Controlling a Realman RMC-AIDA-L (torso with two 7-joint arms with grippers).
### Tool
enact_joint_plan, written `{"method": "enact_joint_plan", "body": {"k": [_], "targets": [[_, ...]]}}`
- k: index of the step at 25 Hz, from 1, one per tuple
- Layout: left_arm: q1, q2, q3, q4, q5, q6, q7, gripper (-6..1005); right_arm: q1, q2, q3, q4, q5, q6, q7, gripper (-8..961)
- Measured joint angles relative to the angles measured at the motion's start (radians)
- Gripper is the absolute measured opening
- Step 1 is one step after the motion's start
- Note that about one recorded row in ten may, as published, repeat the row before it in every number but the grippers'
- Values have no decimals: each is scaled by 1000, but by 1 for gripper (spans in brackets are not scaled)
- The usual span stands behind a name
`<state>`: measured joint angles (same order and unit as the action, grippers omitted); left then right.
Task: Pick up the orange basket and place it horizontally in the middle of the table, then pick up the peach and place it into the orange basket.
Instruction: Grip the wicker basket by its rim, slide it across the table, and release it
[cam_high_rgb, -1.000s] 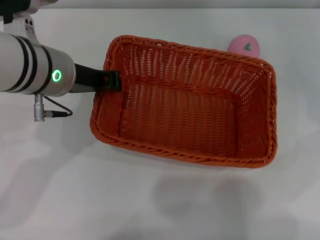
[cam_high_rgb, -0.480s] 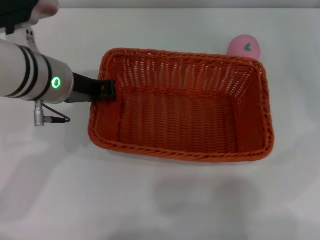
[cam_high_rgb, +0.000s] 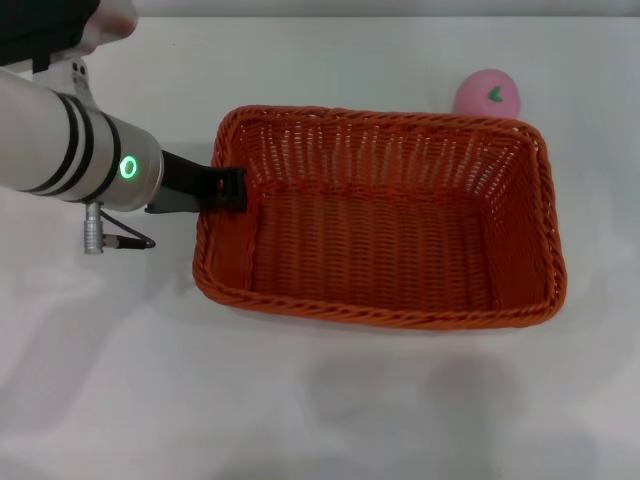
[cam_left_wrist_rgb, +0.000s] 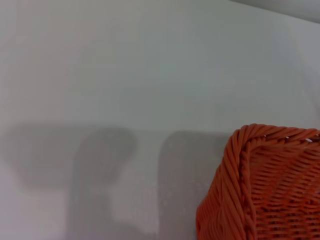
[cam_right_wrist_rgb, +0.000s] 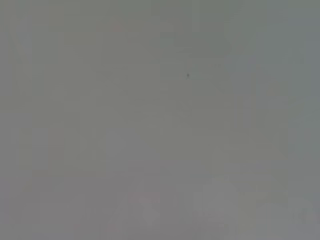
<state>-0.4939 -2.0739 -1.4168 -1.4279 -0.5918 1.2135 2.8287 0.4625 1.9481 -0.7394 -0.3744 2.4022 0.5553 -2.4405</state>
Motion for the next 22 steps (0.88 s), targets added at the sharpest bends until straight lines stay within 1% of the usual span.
{"method": "enact_joint_plan", "body": {"k": [15, 21, 22], "targets": [[-5, -2, 22, 2, -14, 37, 0, 151, 6, -3, 0, -3, 0, 0, 0, 860], [1, -2, 27, -12, -23, 53, 0, 230, 6, -6, 0, -11, 0, 0, 0, 859], [1, -2, 25, -15, -23, 59, 0, 313, 6, -7, 0, -12, 0, 0, 0, 858]]}}
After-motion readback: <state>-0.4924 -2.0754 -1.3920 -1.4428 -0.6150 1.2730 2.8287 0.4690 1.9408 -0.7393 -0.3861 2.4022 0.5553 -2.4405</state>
